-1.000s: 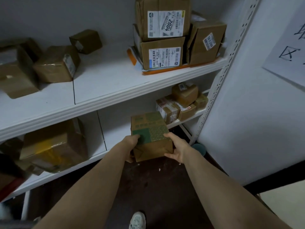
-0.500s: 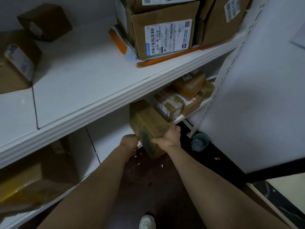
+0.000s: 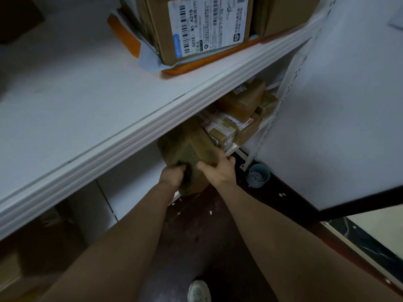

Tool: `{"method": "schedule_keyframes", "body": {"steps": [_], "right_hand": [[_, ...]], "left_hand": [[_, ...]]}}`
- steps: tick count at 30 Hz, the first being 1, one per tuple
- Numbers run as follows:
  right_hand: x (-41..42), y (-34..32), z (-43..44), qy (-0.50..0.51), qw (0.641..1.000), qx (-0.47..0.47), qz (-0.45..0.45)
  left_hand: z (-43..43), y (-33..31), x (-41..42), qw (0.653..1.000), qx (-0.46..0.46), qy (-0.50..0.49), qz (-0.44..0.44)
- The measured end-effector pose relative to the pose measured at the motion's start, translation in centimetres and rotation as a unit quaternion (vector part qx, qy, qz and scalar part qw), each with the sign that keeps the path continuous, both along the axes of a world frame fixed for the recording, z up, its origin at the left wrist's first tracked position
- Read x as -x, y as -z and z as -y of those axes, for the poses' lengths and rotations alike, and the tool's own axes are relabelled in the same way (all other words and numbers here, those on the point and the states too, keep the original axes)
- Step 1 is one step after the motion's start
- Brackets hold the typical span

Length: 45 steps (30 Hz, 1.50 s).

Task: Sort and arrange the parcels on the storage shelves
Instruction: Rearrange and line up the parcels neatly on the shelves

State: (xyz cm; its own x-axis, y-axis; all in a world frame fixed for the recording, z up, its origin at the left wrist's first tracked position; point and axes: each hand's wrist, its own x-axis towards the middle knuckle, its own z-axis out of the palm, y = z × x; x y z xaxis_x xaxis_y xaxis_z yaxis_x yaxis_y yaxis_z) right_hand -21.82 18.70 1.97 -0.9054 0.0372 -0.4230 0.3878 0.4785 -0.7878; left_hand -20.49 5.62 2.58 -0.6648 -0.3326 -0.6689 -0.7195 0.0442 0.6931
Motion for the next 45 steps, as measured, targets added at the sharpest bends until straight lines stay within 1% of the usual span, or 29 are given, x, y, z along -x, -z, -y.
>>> {"method": "schedule_keyframes", "body": {"steps": [2, 3, 4, 6, 8, 10, 11, 12, 14, 15, 16, 18, 20, 23, 25, 26, 29, 30, 32, 33, 35, 40, 45], "right_hand": [[0.3, -0.3, -0.2, 0.034, 0.996, 0.079, 0.031], [0.4, -0.3, -0.2, 0.061, 0.990, 0.119, 0.050], [0.5, -0.2, -0.2, 0.097, 0.979, 0.158, 0.078], [0.7, -0.2, -0.2, 0.152, 0.950, 0.215, 0.166], [0.5, 0.3, 0.0, 0.174, 0.923, 0.245, 0.242], [0.0, 0.7, 0.5, 0.183, 0.905, 0.266, 0.276], [-0.2, 0.9, 0.8, 0.177, 0.909, 0.256, 0.277], [-0.3, 1.1, 0.9, 0.158, 0.926, 0.227, 0.258], [-0.6, 1.6, 0.7, 0.082, 0.975, 0.125, 0.167], [-0.8, 1.5, 0.5, 0.046, 0.986, 0.109, 0.115], [-0.9, 1.4, 0.3, 0.023, 0.989, 0.122, 0.084], [-1.3, 0.9, -0.4, 0.008, 0.985, 0.156, 0.076], [-1.4, 0.6, -1.4, 0.020, 0.984, 0.160, 0.074], [-1.0, 0.7, -3.0, 0.049, 0.991, 0.123, 0.006], [-1.1, 0.9, -3.3, 0.034, 0.993, 0.098, -0.047], [-1.1, 1.0, -3.3, 0.019, 0.994, 0.085, -0.060], [-1.1, 1.3, -2.8, -0.035, 0.996, 0.063, -0.044], [-1.1, 1.5, -2.6, -0.061, 0.996, 0.039, -0.046], [-0.9, 1.7, -2.0, -0.114, 0.990, -0.045, -0.075], [-0.8, 1.9, -1.7, -0.119, 0.985, -0.081, -0.091], [-0.5, 2.0, -1.3, -0.100, 0.981, -0.120, -0.112], [0.3, 2.1, -1.0, -0.074, 0.983, -0.119, -0.117], [1.5, 1.9, -1.1, -0.074, 0.983, -0.133, -0.100]], "left_hand": [[0.6, 0.2, -0.1, 0.997, 0.053, -0.049, 0.029], [1.1, 0.3, -0.4, 0.995, 0.044, -0.082, 0.040], [1.4, 0.3, -0.7, 0.992, 0.010, -0.119, 0.048], [2.2, 0.1, -1.4, 0.979, -0.086, -0.172, 0.067], [3.1, 0.2, -1.9, 0.965, -0.165, -0.190, 0.078], [3.8, 0.3, -2.1, 0.953, -0.211, -0.211, 0.056], [3.8, 0.2, -1.9, 0.951, -0.216, -0.218, 0.049], [3.7, 0.0, -1.8, 0.950, -0.215, -0.224, 0.040], [3.2, -0.5, -1.3, 0.962, -0.148, -0.227, 0.019], [2.8, -0.7, -1.0, 0.968, -0.110, -0.224, 0.010], [2.4, -0.6, -0.6, 0.972, -0.085, -0.220, 0.001], [1.6, -0.4, 0.0, 0.975, -0.071, -0.212, -0.012], [1.0, -0.1, 0.1, 0.973, -0.090, -0.212, -0.026], [0.3, 0.6, 0.0, 0.973, -0.097, -0.208, -0.032], [-0.3, 0.6, 0.3, 0.973, -0.099, -0.203, -0.042], [-0.7, 0.5, 0.4, 0.974, -0.109, -0.194, -0.045], [-2.1, 0.1, 0.7, 0.983, -0.113, -0.139, -0.035], [-2.5, 0.2, 0.7, 0.986, -0.112, -0.120, -0.029], [-3.0, 0.4, 0.8, 0.989, -0.109, -0.095, -0.024], [-3.1, 0.7, 1.0, 0.990, -0.109, -0.089, -0.023], [-3.1, 0.8, 1.3, 0.991, -0.103, -0.082, -0.025], [-3.5, 0.9, 2.5, 0.991, -0.117, -0.044, -0.039], [-4.4, -0.2, 2.9, 0.991, -0.124, 0.035, -0.020]]}}
